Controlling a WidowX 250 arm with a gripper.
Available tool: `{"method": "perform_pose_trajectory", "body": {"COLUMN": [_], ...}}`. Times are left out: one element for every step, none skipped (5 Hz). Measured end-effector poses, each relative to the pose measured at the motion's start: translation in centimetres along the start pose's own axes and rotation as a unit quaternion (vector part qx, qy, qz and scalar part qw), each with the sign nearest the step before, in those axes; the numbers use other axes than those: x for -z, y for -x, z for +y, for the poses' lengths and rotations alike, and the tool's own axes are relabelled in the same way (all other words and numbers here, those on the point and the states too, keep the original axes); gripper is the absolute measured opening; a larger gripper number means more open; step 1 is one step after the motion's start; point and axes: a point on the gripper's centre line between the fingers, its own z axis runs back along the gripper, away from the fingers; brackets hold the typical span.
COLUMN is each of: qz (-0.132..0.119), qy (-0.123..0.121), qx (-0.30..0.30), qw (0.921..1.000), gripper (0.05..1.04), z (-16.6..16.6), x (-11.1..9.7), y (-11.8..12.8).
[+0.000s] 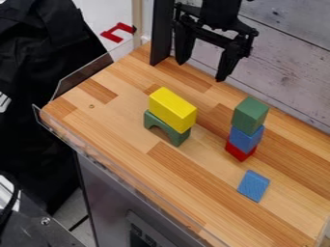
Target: Put the green cube on top of the yellow block
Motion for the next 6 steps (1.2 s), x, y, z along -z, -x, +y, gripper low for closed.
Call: {"method": "perform_pose_trajectory", "body": {"qz": [0.020,0.016,-0.003,-0.021,-0.025,-0.024], "qy": [-0.001,0.009,0.009,0.005,0.003,-0.003], "qx": [0.000,0.002,0.012,0.002,0.015,0.029], "qw": [0.9998,0.9998,0.9999,0.9998,0.9996,0.9993], "gripper": [0.997,0.997,0.997,0.997,0.997,0.997], "z": [0.0,-1.0,-2.4,-2.5,-3.6,-5.3], "x": [1.2,1.0,-0.1,-1.1,-1.3,-1.3], "y": [0.2,0.1,0.0,0.1,0.4,0.9]}}
